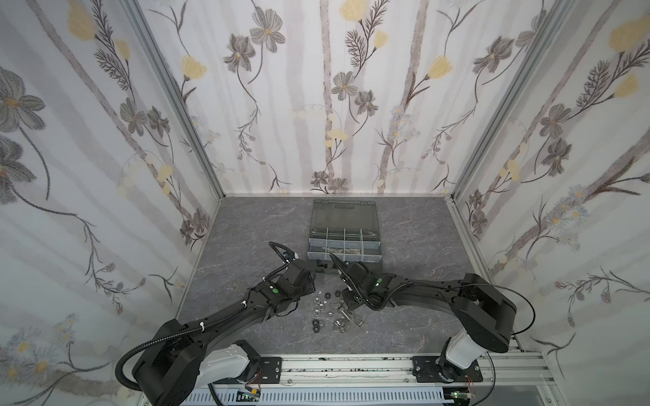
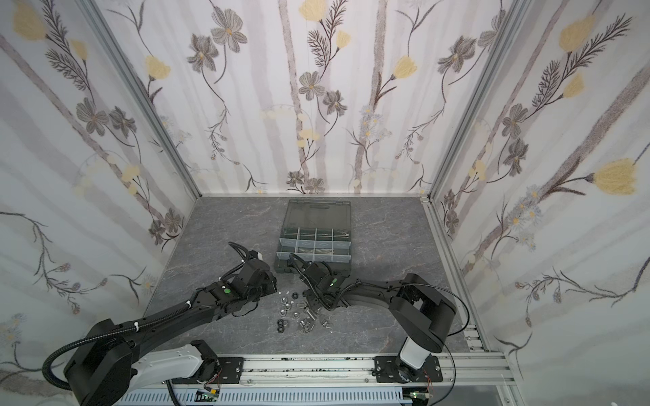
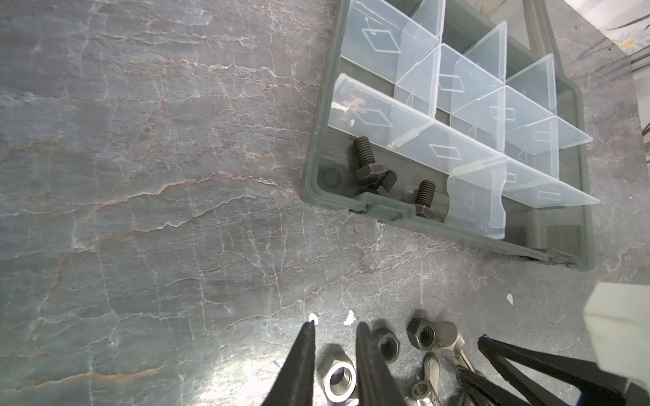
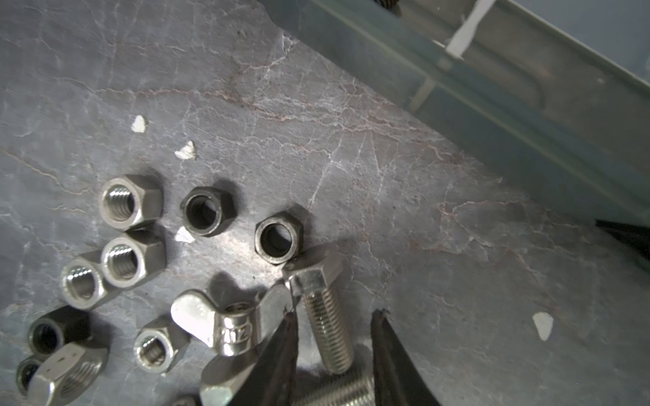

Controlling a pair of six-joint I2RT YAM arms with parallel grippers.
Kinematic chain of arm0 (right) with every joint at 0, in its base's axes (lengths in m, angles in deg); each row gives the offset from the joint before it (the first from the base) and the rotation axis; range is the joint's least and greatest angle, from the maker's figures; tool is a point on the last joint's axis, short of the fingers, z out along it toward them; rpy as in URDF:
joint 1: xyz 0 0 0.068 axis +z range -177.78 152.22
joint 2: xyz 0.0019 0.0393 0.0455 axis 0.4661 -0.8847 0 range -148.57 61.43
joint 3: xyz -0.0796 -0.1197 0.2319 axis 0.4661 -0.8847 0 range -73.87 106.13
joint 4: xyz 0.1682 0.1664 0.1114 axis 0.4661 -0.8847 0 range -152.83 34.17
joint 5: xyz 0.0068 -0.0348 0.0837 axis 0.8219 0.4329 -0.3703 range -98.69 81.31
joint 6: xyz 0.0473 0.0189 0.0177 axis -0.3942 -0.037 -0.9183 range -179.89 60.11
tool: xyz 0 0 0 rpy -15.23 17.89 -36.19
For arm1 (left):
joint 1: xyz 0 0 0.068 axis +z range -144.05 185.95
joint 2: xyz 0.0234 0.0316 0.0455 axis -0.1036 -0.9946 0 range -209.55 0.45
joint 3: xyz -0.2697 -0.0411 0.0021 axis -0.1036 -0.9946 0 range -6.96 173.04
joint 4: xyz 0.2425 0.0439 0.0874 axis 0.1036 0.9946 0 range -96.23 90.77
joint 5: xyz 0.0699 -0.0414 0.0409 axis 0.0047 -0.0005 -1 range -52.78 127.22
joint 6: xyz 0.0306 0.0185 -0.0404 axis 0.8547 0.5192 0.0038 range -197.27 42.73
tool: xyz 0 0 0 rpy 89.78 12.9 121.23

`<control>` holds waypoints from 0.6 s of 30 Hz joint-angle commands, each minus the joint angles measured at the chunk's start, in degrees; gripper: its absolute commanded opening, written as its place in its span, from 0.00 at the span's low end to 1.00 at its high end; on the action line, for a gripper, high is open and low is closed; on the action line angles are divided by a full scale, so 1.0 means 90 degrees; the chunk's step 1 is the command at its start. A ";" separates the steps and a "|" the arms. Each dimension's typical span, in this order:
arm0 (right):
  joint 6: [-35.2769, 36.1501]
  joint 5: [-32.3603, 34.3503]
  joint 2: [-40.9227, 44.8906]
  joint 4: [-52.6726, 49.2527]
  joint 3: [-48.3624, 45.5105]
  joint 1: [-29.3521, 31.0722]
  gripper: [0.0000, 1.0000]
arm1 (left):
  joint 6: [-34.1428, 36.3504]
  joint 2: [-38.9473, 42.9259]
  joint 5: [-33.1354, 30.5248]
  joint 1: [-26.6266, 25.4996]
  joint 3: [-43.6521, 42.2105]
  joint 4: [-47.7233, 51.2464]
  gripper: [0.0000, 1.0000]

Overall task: Sort the screws and nuts into containers
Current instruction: 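Reach the right gripper to a silver bolt in the pile and grasp it, then lift the silver bolt with the right gripper over the box's nearest compartment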

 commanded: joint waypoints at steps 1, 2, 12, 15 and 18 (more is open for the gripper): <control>0.0043 0.0144 -0.0106 0.0085 0.0034 0.0028 0.34 | -0.0048 -0.0007 -0.0138 0.0001 0.0007 -0.0038 0.24; 0.0043 0.0144 -0.0127 0.0102 0.0023 0.0030 0.34 | -0.0048 -0.0015 -0.0138 0.0004 0.0007 -0.0038 0.24; 0.0054 0.0251 -0.0281 0.0080 0.0061 0.0108 0.21 | -0.0038 -0.0055 -0.0109 0.0004 0.0069 -0.0038 0.24; 0.0105 0.0285 -0.0107 0.0069 0.0061 0.0109 0.18 | -0.0047 -0.0085 -0.0099 -0.0002 0.0092 -0.0038 0.24; 0.0212 0.0356 0.0132 0.0014 0.0085 0.0088 0.16 | -0.0041 -0.0113 -0.0073 0.0003 0.0105 -0.0038 0.24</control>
